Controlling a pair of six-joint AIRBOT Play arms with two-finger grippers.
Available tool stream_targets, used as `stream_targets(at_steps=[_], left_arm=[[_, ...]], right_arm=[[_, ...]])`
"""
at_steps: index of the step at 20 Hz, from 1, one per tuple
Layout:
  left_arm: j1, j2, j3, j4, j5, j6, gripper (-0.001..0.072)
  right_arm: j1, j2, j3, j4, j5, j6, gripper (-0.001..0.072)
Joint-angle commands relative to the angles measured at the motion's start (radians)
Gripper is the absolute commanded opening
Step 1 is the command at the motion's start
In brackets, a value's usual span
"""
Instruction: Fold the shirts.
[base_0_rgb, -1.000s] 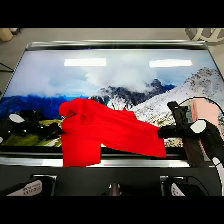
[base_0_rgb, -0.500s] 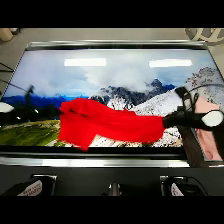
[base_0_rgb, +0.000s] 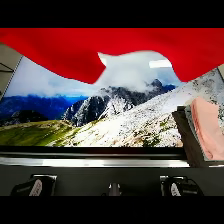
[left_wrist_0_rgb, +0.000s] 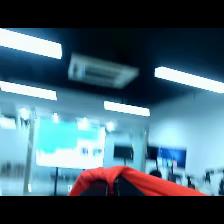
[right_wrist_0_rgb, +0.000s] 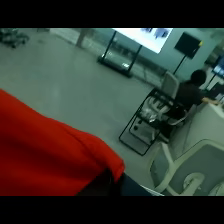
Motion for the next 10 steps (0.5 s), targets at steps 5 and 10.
stream_targets(at_steps=[5,10], left_arm=[[0.016,0.05,0.072,0.117,0.013,-0.064,0.0041],[0.016,-0.062,-0.037,0.277,-0.375,-0.063,0.0042]], right_arm=[[0.0,0.018,0.081,-0.05,0.25,0.046,0.0014],[0.0,-0.172,-0.074,0.016,0.694,0.075,0.0013]])
